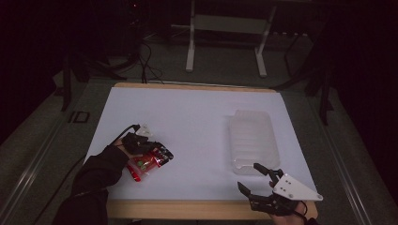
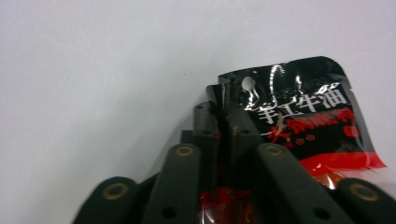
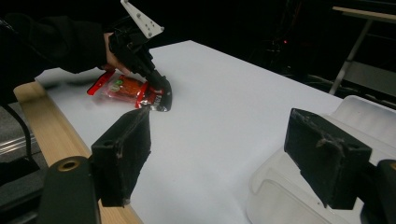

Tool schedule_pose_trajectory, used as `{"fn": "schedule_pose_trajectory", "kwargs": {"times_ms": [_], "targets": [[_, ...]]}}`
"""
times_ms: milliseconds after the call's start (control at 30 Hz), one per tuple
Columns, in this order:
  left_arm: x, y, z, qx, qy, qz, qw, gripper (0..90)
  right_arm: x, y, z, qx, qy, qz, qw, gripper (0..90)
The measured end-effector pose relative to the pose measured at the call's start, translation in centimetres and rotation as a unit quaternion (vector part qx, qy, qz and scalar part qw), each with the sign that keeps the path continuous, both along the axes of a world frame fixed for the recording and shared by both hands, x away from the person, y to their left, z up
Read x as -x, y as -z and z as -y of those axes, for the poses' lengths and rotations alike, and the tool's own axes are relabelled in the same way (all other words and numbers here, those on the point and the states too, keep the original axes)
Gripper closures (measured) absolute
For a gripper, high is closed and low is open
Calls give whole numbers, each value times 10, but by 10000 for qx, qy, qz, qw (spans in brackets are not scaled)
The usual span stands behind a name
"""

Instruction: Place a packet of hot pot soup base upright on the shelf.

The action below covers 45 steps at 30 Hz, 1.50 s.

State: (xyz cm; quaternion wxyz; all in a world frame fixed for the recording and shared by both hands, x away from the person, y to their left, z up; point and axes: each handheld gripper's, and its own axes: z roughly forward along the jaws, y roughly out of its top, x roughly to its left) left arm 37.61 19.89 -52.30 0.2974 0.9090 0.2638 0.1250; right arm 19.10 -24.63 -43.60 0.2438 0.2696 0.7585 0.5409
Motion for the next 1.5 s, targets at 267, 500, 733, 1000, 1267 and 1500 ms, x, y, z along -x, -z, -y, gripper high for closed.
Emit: {"fn": "schedule_pose_trajectory", "kwargs": {"times_ms": [267,500,733,1000,1267,1500], "targets": [[2,-5,-6,214,-123,143,9996,888,0,-1,0,-1,9,-2,10000,229],[7,-24,-22,562,-205,259,9979,890,0,-2,2,-23,18,-20,10000,236],[15,-35,-34,847,-245,334,9955,890,1,-2,1,-12,-15,-22,10000,237],[28,-50,-44,1144,-159,442,9923,890,0,-4,1,-74,-82,-301,9995,290],[40,-62,-48,1346,-73,539,9894,890,3,-8,2,-28,-222,-223,9995,245],[51,-79,-43,1505,35,713,9860,890,1,-12,3,-63,-324,-295,9990,108]]}}
